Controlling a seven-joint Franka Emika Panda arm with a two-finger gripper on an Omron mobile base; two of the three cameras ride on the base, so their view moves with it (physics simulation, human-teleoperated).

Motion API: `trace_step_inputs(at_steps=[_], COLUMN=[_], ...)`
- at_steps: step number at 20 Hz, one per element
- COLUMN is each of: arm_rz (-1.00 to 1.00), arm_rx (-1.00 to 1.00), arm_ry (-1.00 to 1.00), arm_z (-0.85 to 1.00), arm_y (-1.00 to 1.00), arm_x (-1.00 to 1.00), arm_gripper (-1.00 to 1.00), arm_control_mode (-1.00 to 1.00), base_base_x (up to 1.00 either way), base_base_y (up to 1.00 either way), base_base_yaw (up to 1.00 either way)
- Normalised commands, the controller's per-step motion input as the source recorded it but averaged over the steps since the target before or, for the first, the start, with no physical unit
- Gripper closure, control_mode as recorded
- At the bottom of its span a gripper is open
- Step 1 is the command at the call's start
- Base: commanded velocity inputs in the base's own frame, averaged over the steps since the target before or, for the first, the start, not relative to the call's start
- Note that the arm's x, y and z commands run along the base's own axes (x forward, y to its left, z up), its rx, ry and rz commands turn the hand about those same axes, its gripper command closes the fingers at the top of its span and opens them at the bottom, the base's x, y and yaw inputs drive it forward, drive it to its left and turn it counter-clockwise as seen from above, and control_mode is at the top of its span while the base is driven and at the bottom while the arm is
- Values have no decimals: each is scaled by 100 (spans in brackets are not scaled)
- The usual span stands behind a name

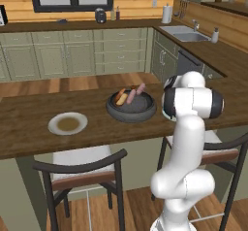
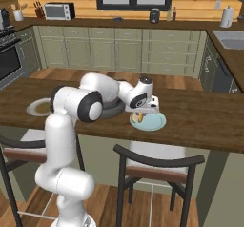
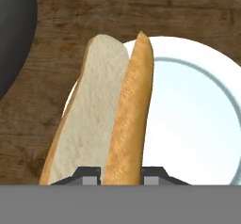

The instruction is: Place one bun and one sausage from the bowl on each plate.

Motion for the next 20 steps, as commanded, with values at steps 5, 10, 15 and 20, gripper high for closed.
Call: trace_step_inputs(at_steps=[5, 10, 15, 20], arm_rz=[0, 0, -3, -10], arm_rx=[0, 1, 0, 0], arm_ry=[0, 0, -6, -12], arm_z=[-7, 6, 45, 44], arm_y=[-4, -9, 14, 59], arm_x=[10, 27, 0, 1], arm_gripper=[-100, -100, -100, -100], arm_control_mode=[-100, -100, -100, -100], base_base_x=[0, 0, 0, 0], base_base_y=[0, 0, 0, 0], base_base_yaw=[0, 0, 0, 0])
